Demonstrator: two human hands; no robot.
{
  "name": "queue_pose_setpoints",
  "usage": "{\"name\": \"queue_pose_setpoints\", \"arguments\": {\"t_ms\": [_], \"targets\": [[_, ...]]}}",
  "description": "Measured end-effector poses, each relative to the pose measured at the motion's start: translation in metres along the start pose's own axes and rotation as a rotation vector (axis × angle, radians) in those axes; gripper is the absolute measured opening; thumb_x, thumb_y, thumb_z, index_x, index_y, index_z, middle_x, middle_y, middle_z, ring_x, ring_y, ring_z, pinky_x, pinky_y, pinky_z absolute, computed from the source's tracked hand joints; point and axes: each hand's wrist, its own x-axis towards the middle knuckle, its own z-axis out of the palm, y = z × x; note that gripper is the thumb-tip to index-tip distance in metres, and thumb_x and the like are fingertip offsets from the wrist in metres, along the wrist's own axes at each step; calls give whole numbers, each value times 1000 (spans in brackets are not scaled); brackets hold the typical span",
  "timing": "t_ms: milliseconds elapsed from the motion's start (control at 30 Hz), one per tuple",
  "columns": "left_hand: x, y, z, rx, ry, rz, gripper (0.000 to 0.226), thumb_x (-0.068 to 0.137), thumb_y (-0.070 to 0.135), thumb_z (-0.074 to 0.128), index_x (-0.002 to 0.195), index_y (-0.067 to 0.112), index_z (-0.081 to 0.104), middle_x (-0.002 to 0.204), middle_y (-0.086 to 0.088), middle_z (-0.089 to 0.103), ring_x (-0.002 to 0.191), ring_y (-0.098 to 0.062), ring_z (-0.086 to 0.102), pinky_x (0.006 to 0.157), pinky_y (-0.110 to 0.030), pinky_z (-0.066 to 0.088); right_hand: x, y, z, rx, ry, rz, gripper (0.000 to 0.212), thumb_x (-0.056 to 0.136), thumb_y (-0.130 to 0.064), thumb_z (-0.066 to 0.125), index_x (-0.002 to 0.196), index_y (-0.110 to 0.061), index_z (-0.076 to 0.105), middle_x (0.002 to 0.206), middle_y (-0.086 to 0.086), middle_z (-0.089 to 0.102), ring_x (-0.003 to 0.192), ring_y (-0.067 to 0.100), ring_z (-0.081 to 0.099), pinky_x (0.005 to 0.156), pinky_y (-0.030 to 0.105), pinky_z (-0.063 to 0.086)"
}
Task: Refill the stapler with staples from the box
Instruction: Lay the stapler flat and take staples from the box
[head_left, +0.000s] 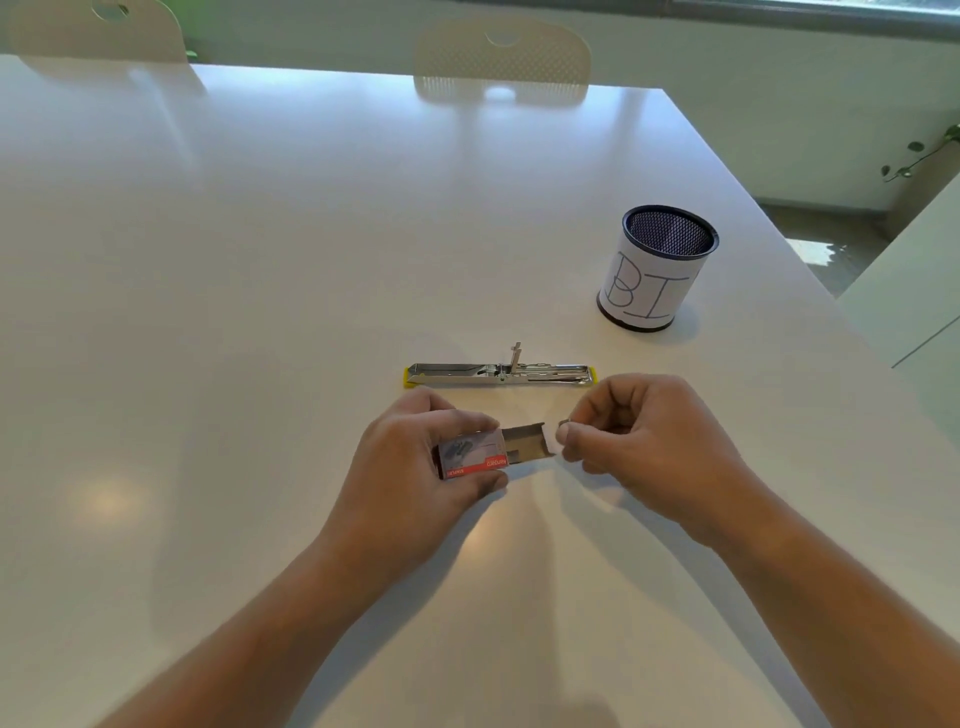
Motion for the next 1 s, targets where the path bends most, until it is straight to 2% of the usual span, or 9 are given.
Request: {"name": "queue_pose_setpoints", "arguments": {"t_ms": [67,167,300,433,533,600,800,900,1000], "targets": [[-1,0,-1,62,35,-13,56,57,35,92,110,33,73,88,20,63,83,2,55,70,-12,40,1,2,-2,6,30,25,8,70,-23,78,70,-18,71,65,6,75,58,27,68,67,51,59],[-2,2,-3,115,59,-34,61,51,43,93,107,36,73,81,28,63,80,7,50,70,-17,40,-2,2,3,77,-41,69,10,70,-19,77,70,-11,71,66,16,74,55,23,62,64,58,58],[-2,0,1,28,36,-56,55,49,35,95,101,27,76,84,17,71,74,10,61,66,-5,44,-6,1,11,54,-32,53,9,71,-21,77,70,-13,71,64,11,74,54,18,62,60,50,59],[-3,0,4,-20,16,-60,54,50,30,95,100,24,76,87,13,74,77,4,68,72,-12,53,-8,0,18,55,-46,22,8,70,-20,77,69,-14,71,63,11,74,53,15,60,59,44,57],[-4,2,4,29,14,-47,52,48,39,94,96,29,77,81,20,69,74,4,62,69,-10,46,-9,-3,22,103,-66,26,12,69,-21,78,69,-13,70,63,12,73,53,15,59,57,41,53],[-5,4,3,94,13,-12,51,49,43,92,95,29,77,78,28,63,80,3,56,69,-8,39,-10,-4,24,134,-89,40,11,71,-20,79,68,-13,70,61,9,73,52,14,60,56,38,51],[-5,5,3,99,14,-20,53,50,44,93,98,31,76,77,31,59,78,9,50,70,-11,39,-8,-3,19,232,-90,98,14,75,-13,79,67,-7,69,68,17,75,57,22,61,58,39,51],[-5,5,3,85,14,-33,55,52,44,92,102,32,74,83,24,66,77,6,51,72,-20,45,-8,-1,15,279,-102,124,17,78,-12,80,65,-13,69,65,15,75,50,19,60,44,25,45],[-3,3,3,48,30,-42,53,53,40,93,102,32,74,86,17,71,75,5,56,67,-10,41,-7,0,11,321,-94,118,20,76,-10,81,62,-16,68,62,15,74,45,14,58,37,18,40]]}}
